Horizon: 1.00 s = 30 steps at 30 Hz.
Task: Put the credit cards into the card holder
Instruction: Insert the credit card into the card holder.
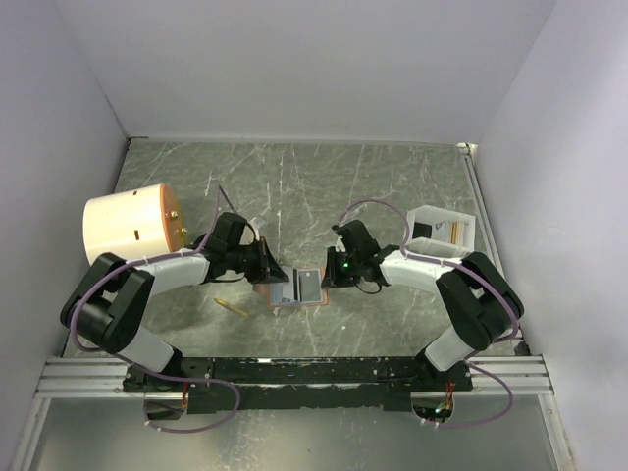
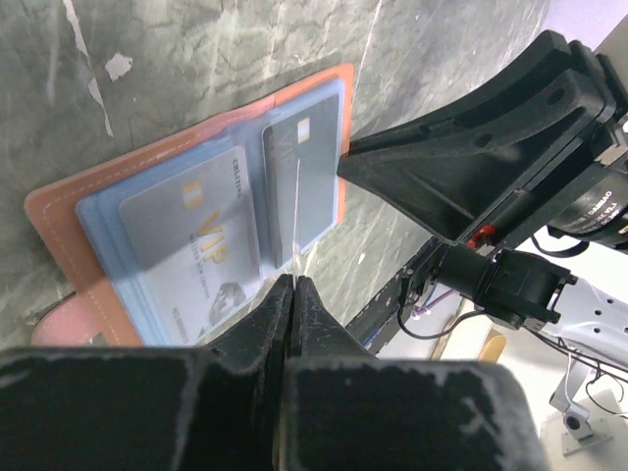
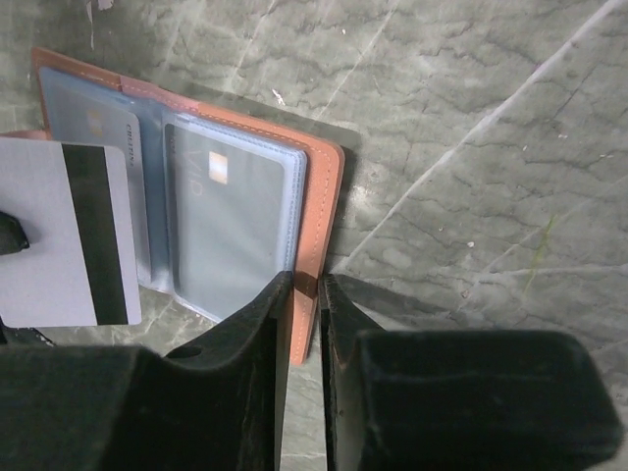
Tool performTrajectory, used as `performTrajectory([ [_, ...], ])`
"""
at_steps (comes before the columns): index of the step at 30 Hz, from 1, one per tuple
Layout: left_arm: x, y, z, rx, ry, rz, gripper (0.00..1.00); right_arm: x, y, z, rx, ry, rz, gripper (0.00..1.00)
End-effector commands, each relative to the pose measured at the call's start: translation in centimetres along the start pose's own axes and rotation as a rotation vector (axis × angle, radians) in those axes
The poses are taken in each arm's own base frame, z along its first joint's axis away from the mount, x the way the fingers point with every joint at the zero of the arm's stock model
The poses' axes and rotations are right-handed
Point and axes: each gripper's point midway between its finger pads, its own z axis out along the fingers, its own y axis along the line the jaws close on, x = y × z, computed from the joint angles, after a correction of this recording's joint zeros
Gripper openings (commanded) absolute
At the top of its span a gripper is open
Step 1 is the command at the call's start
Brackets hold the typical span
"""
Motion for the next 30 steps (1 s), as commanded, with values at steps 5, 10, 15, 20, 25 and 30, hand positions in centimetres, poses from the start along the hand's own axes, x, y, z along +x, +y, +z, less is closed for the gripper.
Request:
performTrajectory([
  [5, -0.5, -0.2, 0.7, 0.007, 0.022, 0.055, 0.07, 1.4, 0.3, 0.3, -0.007, 0.023, 0.003, 0.15],
  [10, -0.1, 0.8, 0.9, -0.026, 0.049, 0.059, 0.07, 1.3, 0.3, 0.1, 0.004, 0.024, 0.000, 0.17],
  [15, 0.1, 1.2, 1.1, -0.043, 0.062, 0.064, 0.07, -0.4, 1.4, -1.2, -0.008, -0.025, -0.006, 0.22],
  [20, 0.0, 1.5, 1.2, -0.053, 0.062, 0.065, 0.07, -1.3, 2.9, -1.7, -0.043, -0.055, -0.016, 0.23],
  [25, 0.0, 1.9, 1.4, -0.065, 0.062, 0.063, 0.07, -1.4, 3.2, -0.9, -0.030, -0.041, -0.033, 0.24],
  [30, 0.1, 2.3, 1.5, -0.078, 0.067, 0.055, 0.07, -0.9, 2.5, 0.0, -0.002, -0.015, -0.034, 0.24],
])
